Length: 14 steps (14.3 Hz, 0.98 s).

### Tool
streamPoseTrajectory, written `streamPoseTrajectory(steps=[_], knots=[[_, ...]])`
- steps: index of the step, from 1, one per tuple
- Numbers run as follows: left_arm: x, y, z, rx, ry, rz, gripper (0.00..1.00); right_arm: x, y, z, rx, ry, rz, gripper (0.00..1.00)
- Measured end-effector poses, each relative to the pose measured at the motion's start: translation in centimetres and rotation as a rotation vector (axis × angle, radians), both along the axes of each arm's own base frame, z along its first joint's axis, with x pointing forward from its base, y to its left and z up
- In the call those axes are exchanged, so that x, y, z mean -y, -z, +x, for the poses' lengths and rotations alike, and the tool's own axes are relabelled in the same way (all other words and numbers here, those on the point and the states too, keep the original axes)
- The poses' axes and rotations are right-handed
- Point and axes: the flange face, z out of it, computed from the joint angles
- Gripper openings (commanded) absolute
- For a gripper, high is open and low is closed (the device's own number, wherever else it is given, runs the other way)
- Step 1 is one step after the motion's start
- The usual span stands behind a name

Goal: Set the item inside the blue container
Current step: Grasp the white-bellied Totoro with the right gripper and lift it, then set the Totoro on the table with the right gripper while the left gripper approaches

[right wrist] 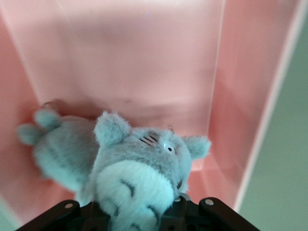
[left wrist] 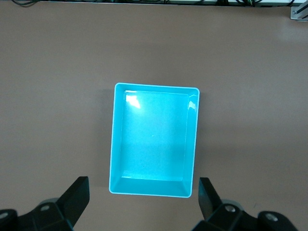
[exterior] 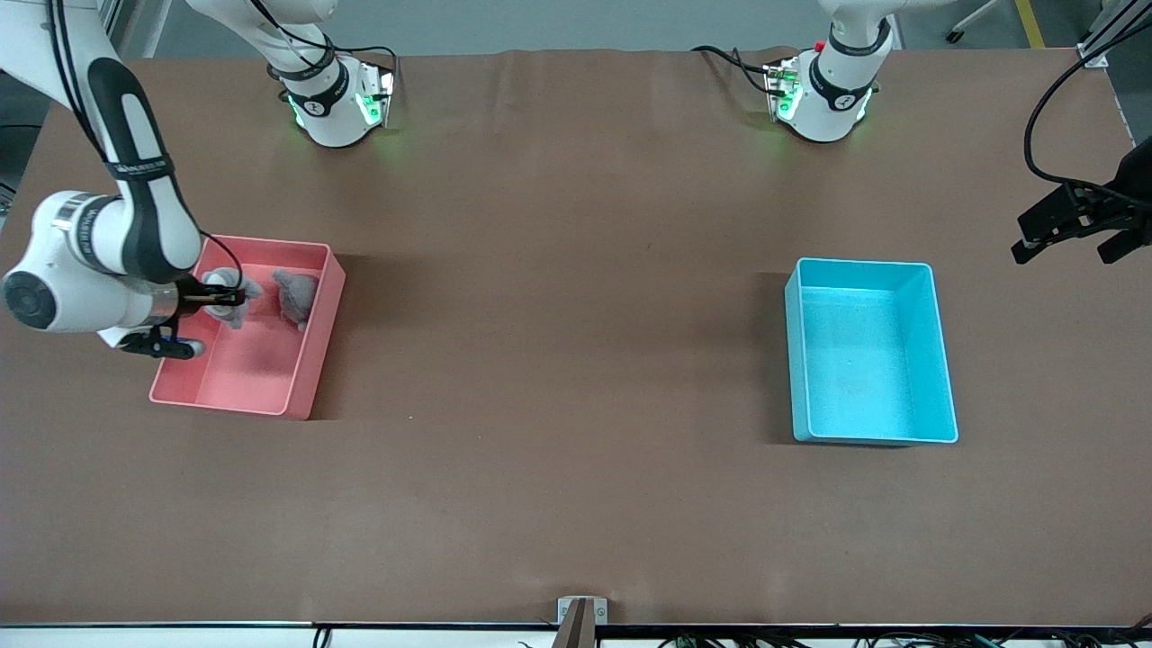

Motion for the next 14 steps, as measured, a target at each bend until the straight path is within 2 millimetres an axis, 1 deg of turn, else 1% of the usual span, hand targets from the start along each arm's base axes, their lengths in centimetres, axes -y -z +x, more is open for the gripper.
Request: streamPoseTrajectory(steps=[1, 2, 3, 4, 6, 8, 12, 13, 14], knots=[[0.0, 0.0, 0.0, 0.000, 0.000, 0.000, 1.00, -0.1, -2.0, 1.0, -0.002, 0.005, -0.003, 0.02], [0.0, 0.0, 0.0, 0.000, 0.000, 0.000, 1.00, -0.6, -3.9, 2.0, -0.003, 0.022, -0.014, 0.01], [0.0, 0.0, 0.0, -0.001, 0.000, 0.000, 1.00, -1.9, -5.6, 2.8, -0.006, 0.045, -0.034, 0.01], [0.0, 0.0, 0.0, -0.001, 0.000, 0.000, 1.00, -3.8, -7.0, 3.6, -0.009, 0.072, -0.059, 0.02], [0.0, 0.1, 0.0, -0.001, 0.000, 0.000, 1.00, -8.9, -9.1, 4.7, -0.003, 0.130, -0.113, 0.02], [0.0, 0.1, 0.1, -0.002, 0.000, 0.000, 1.00, -14.3, -9.8, 4.9, -0.002, 0.206, -0.119, 0.02], [0.1, 0.3, 0.2, -0.005, 0.002, -0.001, 1.00, -23.1, -10.5, 4.7, 0.024, 0.336, -0.113, 0.02], [0.1, 0.7, 0.4, -0.011, 0.003, -0.001, 1.00, -25.4, -10.4, 4.6, 0.044, 0.363, -0.124, 0.02], [0.2, 1.5, 0.8, -0.022, 0.005, -0.003, 1.00, -27.9, -10.1, 4.4, 0.060, 0.384, -0.136, 0.02]])
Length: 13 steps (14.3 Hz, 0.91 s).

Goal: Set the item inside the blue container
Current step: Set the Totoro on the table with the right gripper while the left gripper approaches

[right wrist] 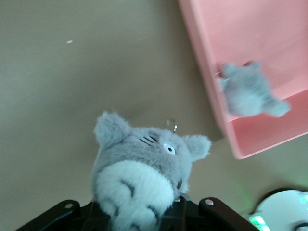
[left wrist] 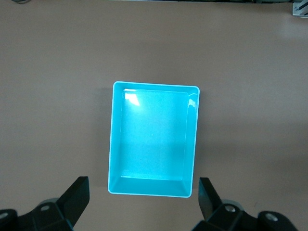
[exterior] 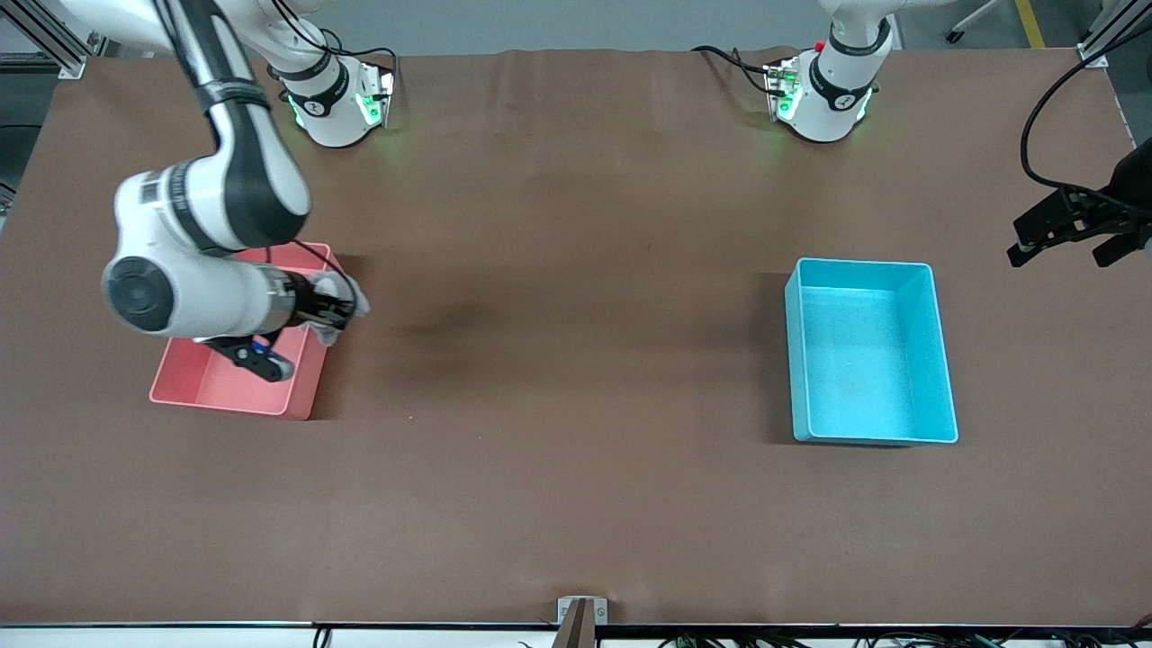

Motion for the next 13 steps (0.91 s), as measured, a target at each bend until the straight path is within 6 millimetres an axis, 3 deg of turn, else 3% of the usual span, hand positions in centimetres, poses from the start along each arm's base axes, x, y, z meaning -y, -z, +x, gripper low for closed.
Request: streamPoseTrajectory(steps=[4, 9, 13], knots=[[0.3, 4.9, 2.7, -0.063, 0.009, -0.011, 1.00, -8.3, 3.3, -0.9, 0.052, 0.088, -0.047, 0.02], [0.7, 5.1, 3.0, -0.063, 0.016, -0.013, 1.00, -17.5, 7.3, -2.6, 0.135, 0.231, -0.051, 0.02], [1.0, 6.1, 3.2, -0.083, 0.021, -0.014, 1.00, -24.8, 11.9, -4.4, 0.197, 0.317, -0.052, 0.02]])
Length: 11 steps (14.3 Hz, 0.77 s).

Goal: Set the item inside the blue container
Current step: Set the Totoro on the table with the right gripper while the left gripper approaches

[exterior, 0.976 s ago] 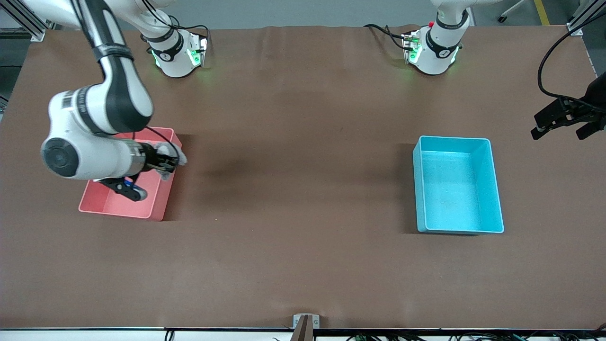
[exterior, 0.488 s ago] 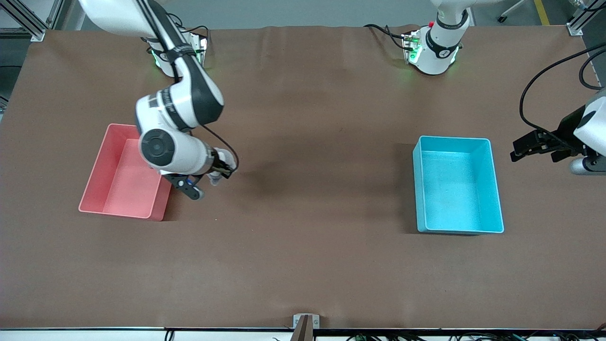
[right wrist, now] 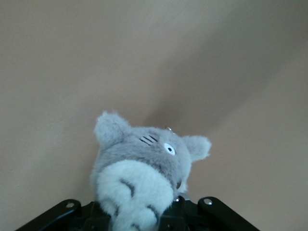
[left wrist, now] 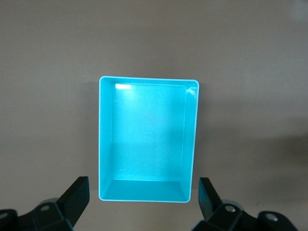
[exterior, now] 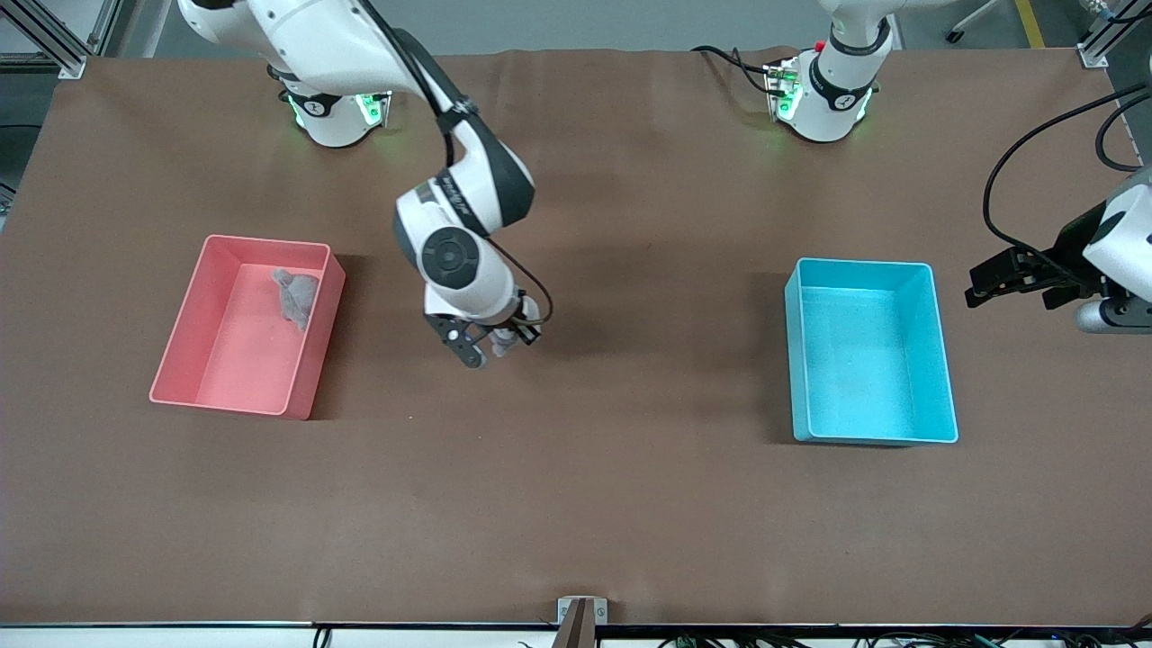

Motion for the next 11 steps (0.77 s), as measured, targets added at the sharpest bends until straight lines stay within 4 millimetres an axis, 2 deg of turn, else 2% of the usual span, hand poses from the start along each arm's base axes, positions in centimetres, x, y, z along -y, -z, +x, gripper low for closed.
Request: streamPoseTrajectory(steps=[3, 6, 7, 8, 9, 10, 11], knots=[[0.5, 2.4, 0.9, -0.041, 0.009, -0.004, 1.00, -3.6, 3.2, -0.6, 0.060, 0.078, 0.021, 0.03], [1.2, 2.8, 1.0, -0.048, 0.022, -0.005, 1.00, -5.7, 5.4, -1.1, 0.115, 0.124, 0.053, 0.03], [1.6, 2.9, 0.9, -0.050, 0.029, -0.004, 1.00, -6.3, 6.0, -1.3, 0.128, 0.133, 0.061, 0.08], [2.1, 2.9, 0.9, -0.052, 0.037, -0.004, 1.00, -6.8, 6.6, -1.7, 0.136, 0.139, 0.065, 0.31], [2.7, 3.0, 0.8, -0.055, 0.047, -0.005, 1.00, -7.2, 7.1, -1.9, 0.142, 0.141, 0.069, 0.90], [3.6, 3.2, 0.8, -0.058, 0.060, -0.005, 1.00, -7.4, 7.2, -1.9, 0.145, 0.140, 0.071, 1.00], [4.6, 3.3, 0.7, -0.062, 0.075, -0.005, 1.00, -7.4, 7.2, -1.8, 0.147, 0.140, 0.072, 1.00]])
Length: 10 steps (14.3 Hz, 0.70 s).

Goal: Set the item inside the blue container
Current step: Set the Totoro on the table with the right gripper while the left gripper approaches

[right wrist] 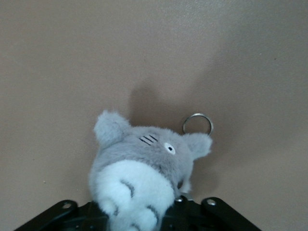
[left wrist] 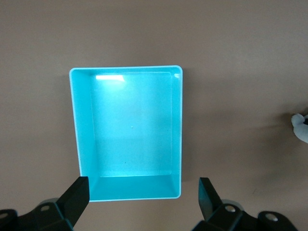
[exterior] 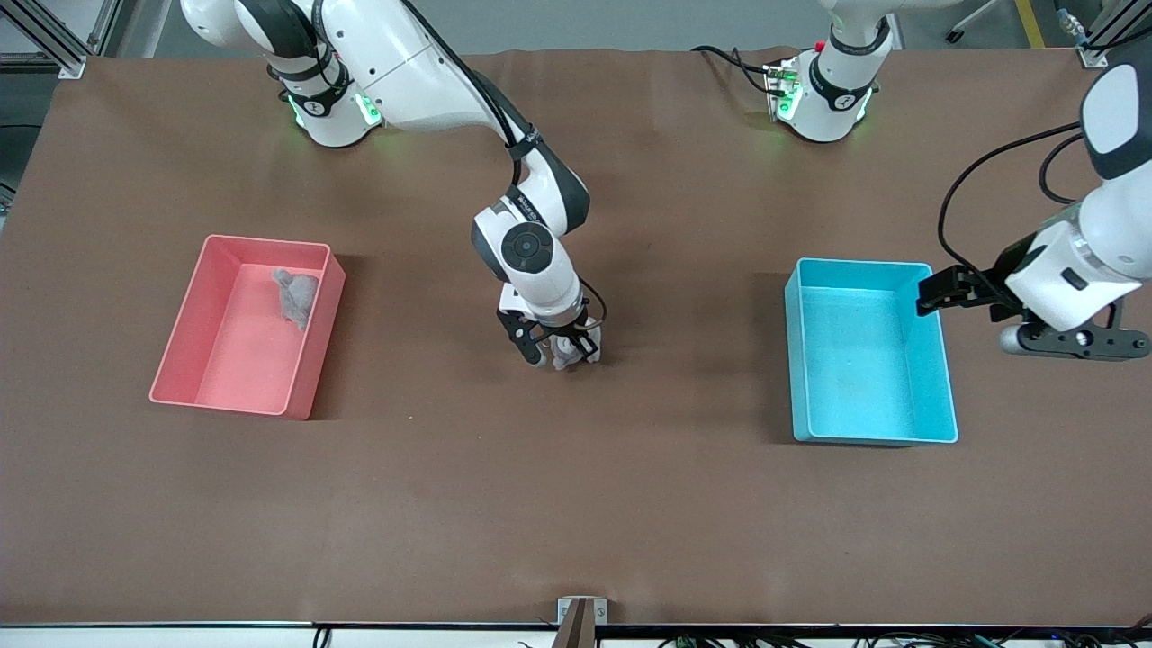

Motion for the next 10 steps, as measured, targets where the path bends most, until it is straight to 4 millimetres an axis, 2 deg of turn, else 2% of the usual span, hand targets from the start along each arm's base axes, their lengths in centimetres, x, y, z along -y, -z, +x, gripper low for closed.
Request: streamPoseTrajectory(steps=[3, 6, 8, 10], knots=[[4.4, 0.6, -0.5, -0.017, -0.004, -0.010, 1.00, -0.3, -1.1, 0.8, 0.019, -0.005, 0.012, 1.00], [9.9, 1.4, -1.5, -0.047, -0.039, -0.033, 1.00, 0.2, -4.2, 2.9, -0.003, -0.055, -0.009, 1.00], [13.7, 2.1, -2.3, -0.050, -0.040, -0.031, 1.00, 1.6, -7.1, 4.8, -0.024, -0.128, -0.028, 1.00], [17.2, 3.1, -2.8, -0.036, -0.022, -0.038, 1.00, 5.4, -11.1, 7.2, -0.053, -0.211, -0.044, 1.00]])
